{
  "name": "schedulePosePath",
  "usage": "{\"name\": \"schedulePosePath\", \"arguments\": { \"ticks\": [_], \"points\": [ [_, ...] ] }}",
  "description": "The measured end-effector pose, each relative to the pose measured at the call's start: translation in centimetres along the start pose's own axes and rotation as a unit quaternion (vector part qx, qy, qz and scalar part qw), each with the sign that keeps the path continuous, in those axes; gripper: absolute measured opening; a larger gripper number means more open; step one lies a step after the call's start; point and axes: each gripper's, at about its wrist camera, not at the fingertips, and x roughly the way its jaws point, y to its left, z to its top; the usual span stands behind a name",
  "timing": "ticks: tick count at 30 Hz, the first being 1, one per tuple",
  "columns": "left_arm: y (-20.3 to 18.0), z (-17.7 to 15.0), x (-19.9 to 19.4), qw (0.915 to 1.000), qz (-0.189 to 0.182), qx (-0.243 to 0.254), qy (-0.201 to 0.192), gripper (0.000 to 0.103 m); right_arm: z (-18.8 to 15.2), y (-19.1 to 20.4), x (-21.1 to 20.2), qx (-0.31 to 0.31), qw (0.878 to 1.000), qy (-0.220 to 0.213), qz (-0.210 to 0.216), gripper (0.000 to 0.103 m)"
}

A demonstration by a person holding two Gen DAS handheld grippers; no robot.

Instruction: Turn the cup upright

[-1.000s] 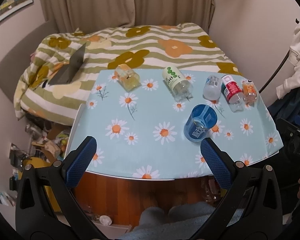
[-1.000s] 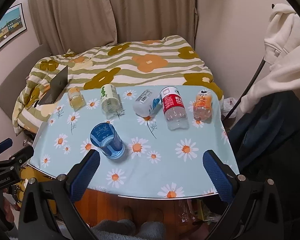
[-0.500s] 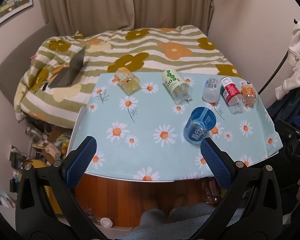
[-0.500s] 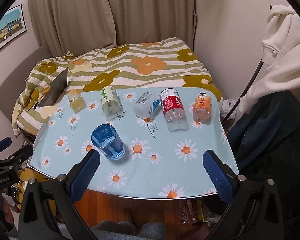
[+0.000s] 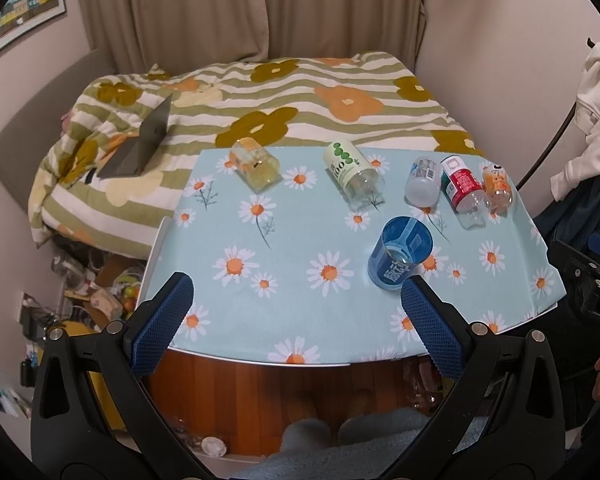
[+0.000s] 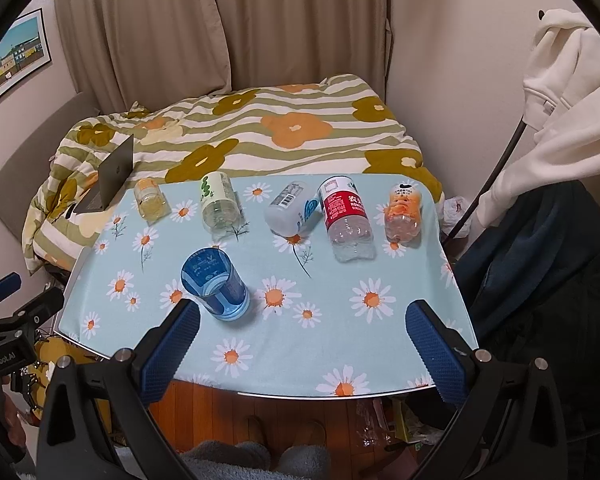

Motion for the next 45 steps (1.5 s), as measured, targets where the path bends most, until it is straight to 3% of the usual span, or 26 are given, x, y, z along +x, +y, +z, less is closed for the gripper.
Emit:
{"name": "schedulePosePath", "arguments": {
  "ticks": [30, 45],
  "points": [
    [-0.3, 1.0, 0.1, 1.0000, -0.005, 0.002, -0.003, 0.103, 0.5, -0.4, 0.2, 0.002, 1.000, -0.001, -0.002, 0.103],
    [-0.2, 1.6, 0.8, 0.9999, 0.011, 0.000, -0.008, 0.103, 0.4, -0.3, 0.2, 0.001, 1.000, -0.001, -0.002, 0.103]
  ]
}}
